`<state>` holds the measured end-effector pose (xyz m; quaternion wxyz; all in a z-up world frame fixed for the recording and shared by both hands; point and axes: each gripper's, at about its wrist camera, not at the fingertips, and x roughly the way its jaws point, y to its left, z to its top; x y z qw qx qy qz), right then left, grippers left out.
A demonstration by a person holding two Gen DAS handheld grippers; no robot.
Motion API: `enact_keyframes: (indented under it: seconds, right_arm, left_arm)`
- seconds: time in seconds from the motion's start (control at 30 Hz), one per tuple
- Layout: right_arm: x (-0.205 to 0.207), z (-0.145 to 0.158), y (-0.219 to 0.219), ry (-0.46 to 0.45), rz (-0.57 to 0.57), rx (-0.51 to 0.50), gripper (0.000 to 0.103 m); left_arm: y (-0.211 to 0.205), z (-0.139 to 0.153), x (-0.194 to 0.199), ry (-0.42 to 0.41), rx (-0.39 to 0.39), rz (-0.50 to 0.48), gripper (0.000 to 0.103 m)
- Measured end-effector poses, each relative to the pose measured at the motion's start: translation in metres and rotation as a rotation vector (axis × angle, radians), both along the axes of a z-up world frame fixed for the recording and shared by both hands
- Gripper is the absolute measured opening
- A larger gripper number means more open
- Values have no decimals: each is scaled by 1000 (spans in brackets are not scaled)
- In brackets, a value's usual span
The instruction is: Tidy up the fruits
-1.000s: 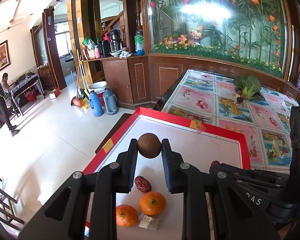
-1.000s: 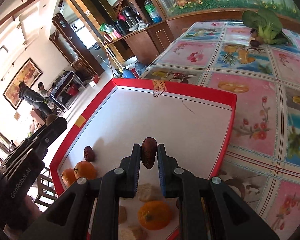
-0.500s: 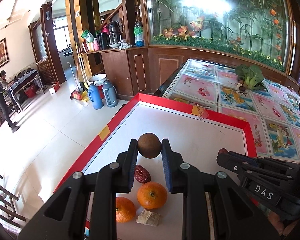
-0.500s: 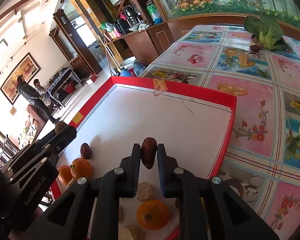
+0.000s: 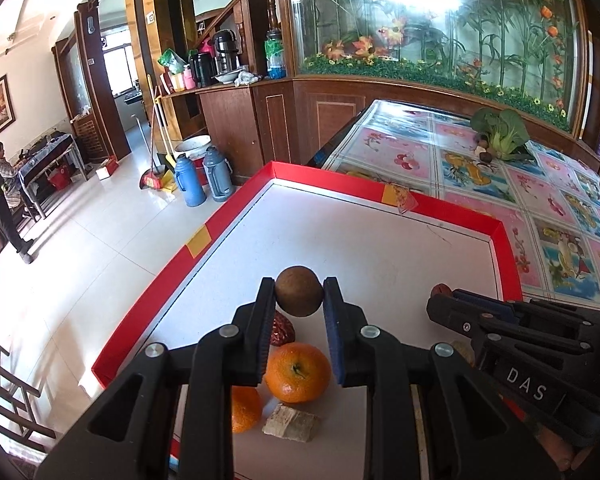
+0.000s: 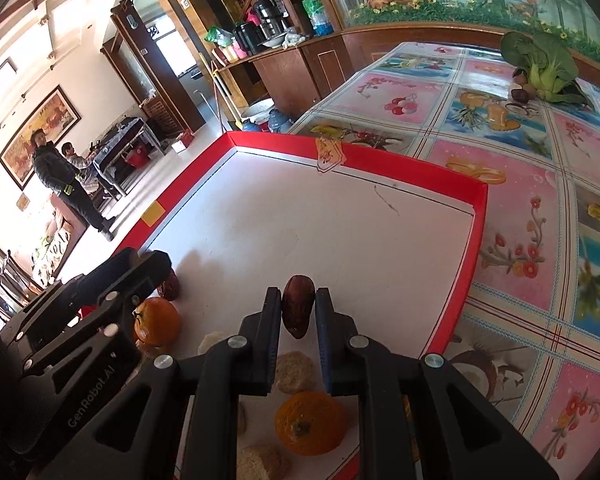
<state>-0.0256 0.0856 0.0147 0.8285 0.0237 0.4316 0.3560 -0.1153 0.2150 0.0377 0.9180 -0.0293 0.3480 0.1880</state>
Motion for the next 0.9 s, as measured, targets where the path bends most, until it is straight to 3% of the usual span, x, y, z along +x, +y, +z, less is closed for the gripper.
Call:
enact_keyframes:
  seconds: [0.1, 0.17, 0.2, 0.3, 0.47, 0.63, 0.8, 0.9]
  right_arm:
    - [-1, 5, -2, -13, -2, 13, 30]
    - [-2, 10, -6, -31, -12, 27, 32]
    - [-2, 11, -7, -37, -18, 31, 32]
    - [-2, 14, -12, -46, -38, 49, 33]
    - [1, 18, -20, -60, -77, 68, 36]
    - [4, 20, -25, -75, -103, 68, 36]
    - [1, 26, -32, -124, -137, 67, 37]
    - [-2, 31, -37, -155, -158, 79, 44]
  left_arm:
    - [0, 0, 0, 6, 5, 7, 33]
    - [0, 1, -1, -5, 20, 27, 63]
    - [0, 3, -3, -15, 31, 38, 69]
    - [-1, 7, -6, -37, 76, 54, 74]
    - [2, 11, -9, -56, 72, 82, 94]
    - [-1, 18, -11, -78, 107, 94, 103]
    - [-2, 27, -16, -97, 134, 118, 103]
    - [-4, 32, -20, -107, 194, 149, 103]
